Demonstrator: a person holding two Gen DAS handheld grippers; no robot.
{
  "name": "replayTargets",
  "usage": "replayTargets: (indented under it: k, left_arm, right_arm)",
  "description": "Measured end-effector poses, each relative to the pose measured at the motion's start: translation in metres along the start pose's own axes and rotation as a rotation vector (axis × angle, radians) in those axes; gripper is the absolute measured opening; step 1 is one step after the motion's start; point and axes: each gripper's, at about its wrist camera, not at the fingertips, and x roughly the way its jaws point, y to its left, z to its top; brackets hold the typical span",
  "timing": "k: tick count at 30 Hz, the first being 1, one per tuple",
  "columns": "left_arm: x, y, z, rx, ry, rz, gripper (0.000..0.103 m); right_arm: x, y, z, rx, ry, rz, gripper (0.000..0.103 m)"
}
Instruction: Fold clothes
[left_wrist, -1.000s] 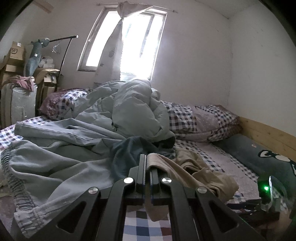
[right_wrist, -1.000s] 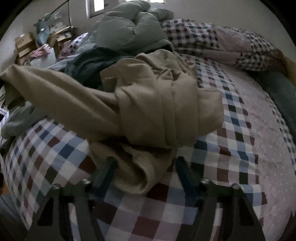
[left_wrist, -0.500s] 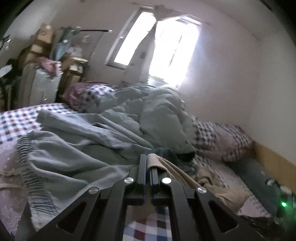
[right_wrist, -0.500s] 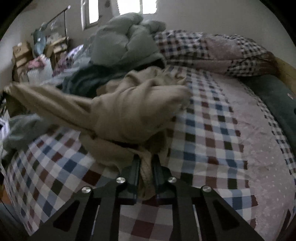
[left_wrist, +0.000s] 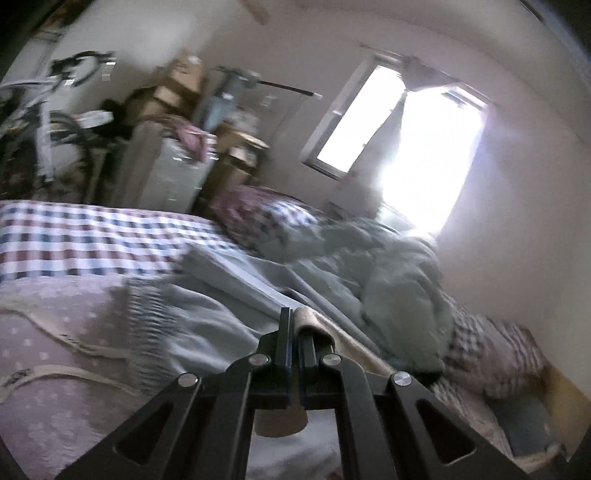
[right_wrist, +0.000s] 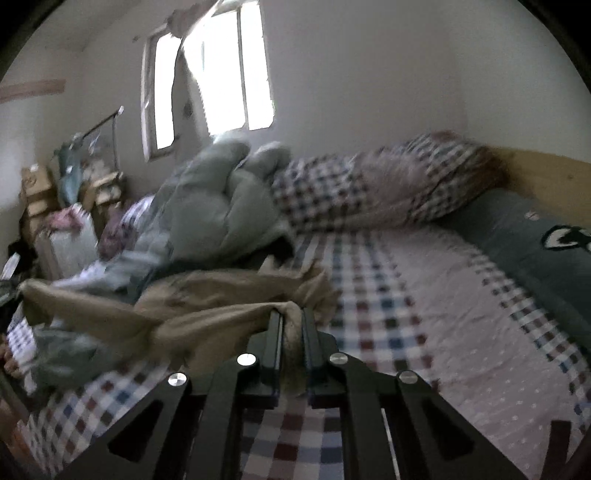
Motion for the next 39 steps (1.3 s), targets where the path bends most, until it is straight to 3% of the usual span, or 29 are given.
replayTargets:
  k: [4, 8, 14, 23, 24, 26, 27, 29, 32, 39]
  left_arm:
    - [-0.004, 0.008, 0.006, -0.004, -0.026, 0.049, 0.001]
    - [-0.002, 0.016, 0.008, -0.011, -0.027, 0.103, 0.001]
    - [0.004, 0.036, 0.008, -0.047, -0.016, 0.240, 0.001]
    - [0.000, 0.058, 0.013, -0.074, -0.049, 0.388, 0.004]
    - [-0.001, 0.058, 0.013, -0.071, -0.047, 0.397, 0.007]
    - [-0.004, 0.056, 0.013, -0.057, -0.054, 0.403, 0.026]
    - [-0.006, 0.054, 0.013, -0.047, -0.063, 0.404, 0.030]
    - [-0.012, 0.048, 0.014, -0.017, -0.100, 0.410, 0.055]
    - [-0.023, 0.041, 0.018, 0.016, -0.174, 0.413, 0.077]
    - [-0.034, 0.031, 0.020, 0.060, -0.204, 0.417, 0.080]
  right_arm:
    - [-0.024, -0.007, 0.010, 0.041, -0.109, -0.026, 0.008]
    - [-0.021, 0.006, 0.011, 0.000, -0.084, -0.002, 0.008]
    - [-0.013, 0.013, 0.009, -0.035, 0.000, 0.167, 0.008]
    - [-0.022, 0.058, -0.004, -0.166, 0.034, 0.418, 0.008]
    - [-0.024, 0.065, -0.005, -0.187, 0.039, 0.438, 0.008]
    - [-0.028, 0.080, -0.008, -0.237, 0.050, 0.481, 0.008]
    - [-0.030, 0.087, -0.010, -0.256, 0.054, 0.495, 0.008]
    - [-0.031, 0.108, -0.019, -0.335, 0.080, 0.539, 0.008]
    - [-0.030, 0.138, -0.036, -0.435, 0.132, 0.593, 0.009]
    - [-0.024, 0.191, -0.081, -0.596, 0.305, 0.779, 0.011]
